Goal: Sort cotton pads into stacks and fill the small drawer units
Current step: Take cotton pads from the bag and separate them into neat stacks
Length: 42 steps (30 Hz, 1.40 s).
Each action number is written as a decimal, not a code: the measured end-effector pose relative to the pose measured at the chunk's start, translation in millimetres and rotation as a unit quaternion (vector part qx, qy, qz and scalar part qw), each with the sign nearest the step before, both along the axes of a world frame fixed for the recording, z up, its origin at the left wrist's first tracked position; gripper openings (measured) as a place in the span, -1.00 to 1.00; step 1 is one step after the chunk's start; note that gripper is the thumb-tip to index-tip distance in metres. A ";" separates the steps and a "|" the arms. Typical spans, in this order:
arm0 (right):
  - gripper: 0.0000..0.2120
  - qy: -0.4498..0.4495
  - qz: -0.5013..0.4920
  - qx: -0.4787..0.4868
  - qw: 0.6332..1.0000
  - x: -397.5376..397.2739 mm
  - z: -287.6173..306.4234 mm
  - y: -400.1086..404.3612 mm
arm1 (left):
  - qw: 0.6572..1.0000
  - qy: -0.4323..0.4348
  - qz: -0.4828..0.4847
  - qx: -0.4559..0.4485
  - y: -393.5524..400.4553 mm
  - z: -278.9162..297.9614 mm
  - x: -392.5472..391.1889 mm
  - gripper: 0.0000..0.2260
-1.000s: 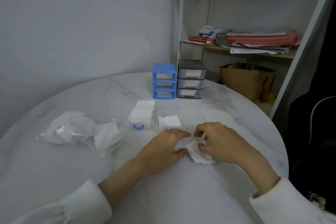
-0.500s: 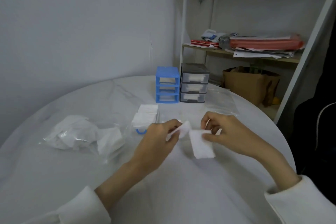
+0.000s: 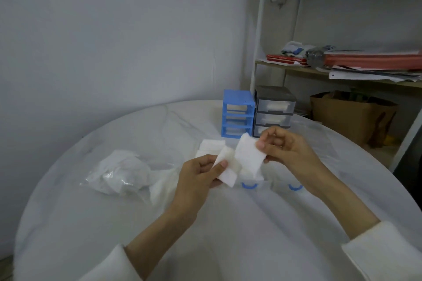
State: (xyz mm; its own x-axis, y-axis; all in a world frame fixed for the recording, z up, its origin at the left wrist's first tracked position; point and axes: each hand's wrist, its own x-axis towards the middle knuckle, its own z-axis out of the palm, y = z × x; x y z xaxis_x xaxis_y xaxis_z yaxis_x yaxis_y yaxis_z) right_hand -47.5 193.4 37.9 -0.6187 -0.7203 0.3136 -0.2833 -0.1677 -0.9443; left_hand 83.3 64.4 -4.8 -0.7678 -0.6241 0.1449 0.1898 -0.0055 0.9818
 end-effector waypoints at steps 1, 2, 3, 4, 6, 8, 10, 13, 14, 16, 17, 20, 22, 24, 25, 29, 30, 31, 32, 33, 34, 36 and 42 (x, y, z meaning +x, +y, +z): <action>-0.90 0.001 -0.004 -0.014 1.000 0.5 -0.3 -3.2 | 1.000 -0.005 -0.007 0.021 0.9 -0.2 0.2 -0.88; -0.90 0.008 -0.007 -0.021 1.000 1.5 -1.7 -7.1 | 0.999 -0.008 -0.014 0.035 1.3 -0.8 0.2 -0.87; -0.89 0.019 -0.010 -0.022 1.000 3.1 -3.7 -9.7 | 0.999 -0.011 -0.020 0.043 2.4 -0.9 0.1 -0.86; -0.89 0.033 -0.012 -0.017 0.999 5.0 -6.0 -11.3 | 0.999 -0.013 -0.025 0.046 3.5 -0.9 -0.1 -0.86; -0.90 0.058 -0.014 -0.003 0.998 8.5 -11.3 -13.9 | 0.998 -0.015 -0.032 0.054 3.9 -0.4 0.1 -0.85; -0.91 0.080 -0.022 -0.001 0.997 9.7 -15.1 -14.4 | 0.997 -0.012 -0.044 0.064 3.8 0.9 0.5 -0.79; -0.91 0.092 -0.031 -0.002 0.995 9.5 -16.9 -14.1 | 0.996 -0.013 -0.054 0.072 4.2 2.1 0.9 -0.77; -0.91 0.098 -0.037 0.002 0.994 9.0 -18.8 -13.2 | 0.995 -0.024 -0.058 0.080 5.3 2.3 -0.1 -0.76; -0.91 0.100 -0.040 0.004 0.994 9.1 -19.8 -12.9 | 0.994 -0.028 -0.058 0.083 5.5 1.8 -0.6 -0.76; -0.92 0.103 -0.045 0.008 0.994 9.2 -21.3 -12.9 | 0.994 -0.032 -0.062 0.090 6.3 2.1 -1.2 -0.75; -0.92 0.104 -0.047 0.009 0.993 9.2 -21.8 -13.0 | 0.993 -0.034 -0.064 0.094 6.5 2.5 -1.1 -0.75; -0.92 0.107 -0.043 0.015 0.993 9.1 -23.3 -12.7 | 0.992 -0.040 -0.065 0.105 6.4 3.4 -0.7 -0.73; -0.92 0.108 -0.041 0.018 0.993 9.2 -25.1 -12.6 | 0.991 -0.043 -0.066 0.107 6.2 4.2 0.1 -0.72; -0.92 0.110 -0.043 0.015 0.993 9.5 -26.7 -12.8 | 0.990 -0.039 -0.071 0.114 6.6 5.9 0.6 -0.71; -0.92 0.113 -0.046 0.014 0.992 9.5 -27.3 -12.8 | 0.989 -0.036 -0.075 0.123 6.7 6.7 0.5 -0.71; -0.92 0.138 -0.073 0.016 0.988 8.6 -28.4 -12.8 | 0.979 -0.026 -0.095 0.181 6.4 10.4 -1.2 -0.77; -0.92 0.139 -0.081 0.015 0.987 8.0 -28.6 -12.8 | 0.975 -0.023 -0.100 0.195 6.8 11.6 -1.5 -0.78; -0.92 0.139 -0.088 0.014 0.986 7.2 -29.0 -12.4 | 0.973 -0.021 -0.106 0.204 6.8 11.8 -1.7 -0.79; -0.92 0.140 -0.095 0.015 0.985 6.7 -29.5 -12.3 | 0.972 -0.019 -0.113 0.205 7.5 12.3 -2.0 -0.79; -0.92 0.143 -0.101 0.017 0.984 6.5 -29.7 -12.1 | 0.974 -0.020 -0.119 0.193 7.8 11.6 -1.9 -0.80; -0.92 0.147 -0.104 0.020 0.983 6.5 -30.0 -12.1 | 0.976 -0.021 -0.125 0.175 8.6 11.0 -1.6 -0.80; -0.90 0.154 -0.106 0.024 0.982 6.6 -30.6 -12.0 | 0.982 -0.028 -0.125 0.142 9.3 9.0 -1.2 -0.82; -0.93 0.168 -0.101 0.048 0.979 5.7 -33.1 -10.3 | 0.983 -0.040 -0.095 0.155 6.4 3.7 -3.8 -0.78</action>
State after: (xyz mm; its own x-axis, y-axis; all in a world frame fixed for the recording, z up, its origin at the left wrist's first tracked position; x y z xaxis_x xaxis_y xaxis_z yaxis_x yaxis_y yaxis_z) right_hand -41.8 183.2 4.8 -0.6254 -0.6297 0.4607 -0.5985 0.0083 -0.8011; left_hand 79.4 70.8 -1.1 -0.8755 -0.4736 -0.0961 0.0779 -0.3345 0.9392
